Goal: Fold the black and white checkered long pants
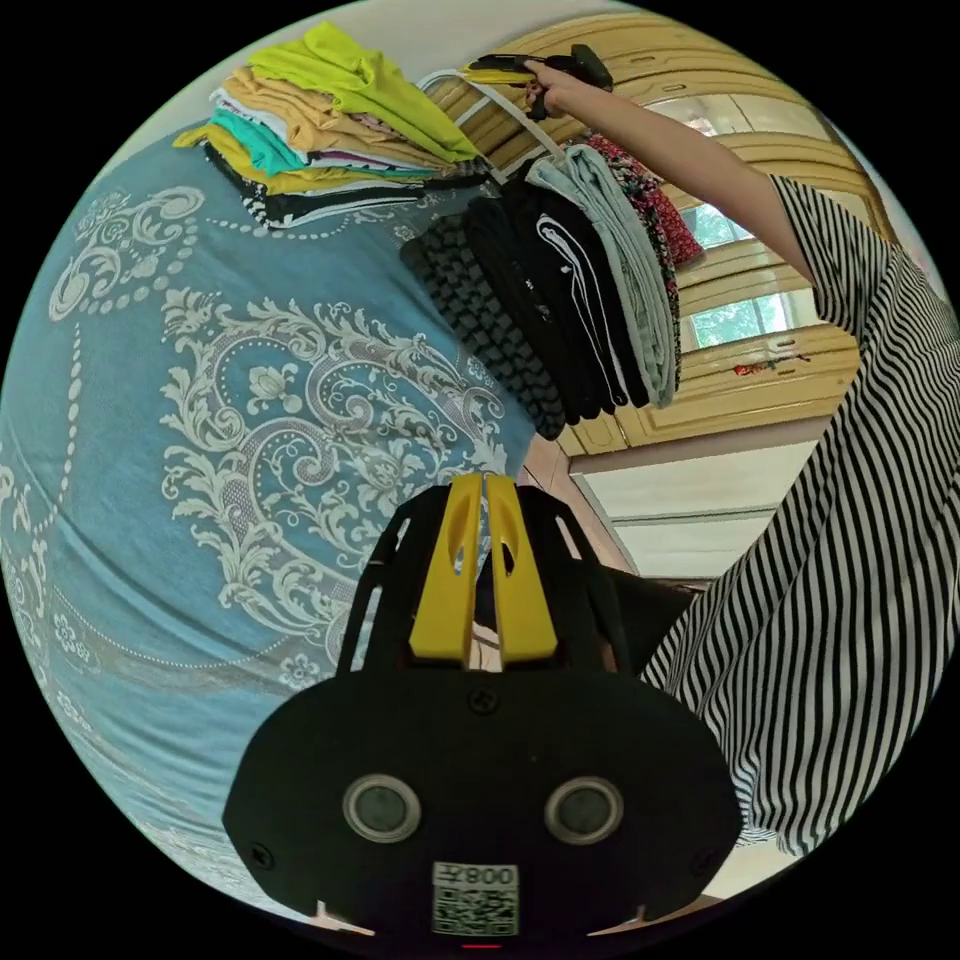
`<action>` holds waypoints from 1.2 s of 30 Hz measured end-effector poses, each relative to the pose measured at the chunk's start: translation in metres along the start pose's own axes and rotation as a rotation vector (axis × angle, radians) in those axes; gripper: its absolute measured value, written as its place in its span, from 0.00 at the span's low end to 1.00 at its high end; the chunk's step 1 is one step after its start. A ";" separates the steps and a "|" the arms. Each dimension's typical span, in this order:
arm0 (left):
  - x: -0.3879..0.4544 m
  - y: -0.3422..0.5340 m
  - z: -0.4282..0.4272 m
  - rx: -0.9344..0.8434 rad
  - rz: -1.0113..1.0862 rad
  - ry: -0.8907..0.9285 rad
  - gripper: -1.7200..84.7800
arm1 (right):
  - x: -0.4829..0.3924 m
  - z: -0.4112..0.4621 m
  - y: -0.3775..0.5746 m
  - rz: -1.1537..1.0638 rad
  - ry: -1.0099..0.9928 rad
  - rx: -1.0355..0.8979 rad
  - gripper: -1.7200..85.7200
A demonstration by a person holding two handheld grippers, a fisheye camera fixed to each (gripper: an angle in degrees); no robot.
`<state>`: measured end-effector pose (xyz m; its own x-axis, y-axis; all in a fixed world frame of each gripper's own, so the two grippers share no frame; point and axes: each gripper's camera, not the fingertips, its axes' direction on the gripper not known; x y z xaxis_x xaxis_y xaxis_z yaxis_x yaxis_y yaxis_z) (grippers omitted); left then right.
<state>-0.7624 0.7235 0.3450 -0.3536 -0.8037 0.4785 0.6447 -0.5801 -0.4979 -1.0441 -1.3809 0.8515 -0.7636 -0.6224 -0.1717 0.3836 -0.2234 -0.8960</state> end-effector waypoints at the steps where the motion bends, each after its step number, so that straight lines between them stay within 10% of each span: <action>1: -0.007 0.001 0.002 -0.009 -0.041 0.015 0.03 | 0.008 0.019 -0.023 0.034 0.013 -0.037 0.09; 20: -0.104 0.034 0.009 -0.058 -0.359 0.144 0.02 | 0.024 0.138 -0.222 0.079 0.104 -0.166 0.06; 36: -0.131 0.125 -0.124 0.035 -0.162 0.099 0.02 | 0.031 -0.218 -0.229 0.032 -0.376 0.298 0.03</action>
<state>-0.7196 0.7402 0.1308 -0.5185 -0.7101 0.4764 0.5963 -0.6995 -0.3938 -1.2688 -1.1852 0.9623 -0.5297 -0.8481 0.0117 0.5778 -0.3709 -0.7271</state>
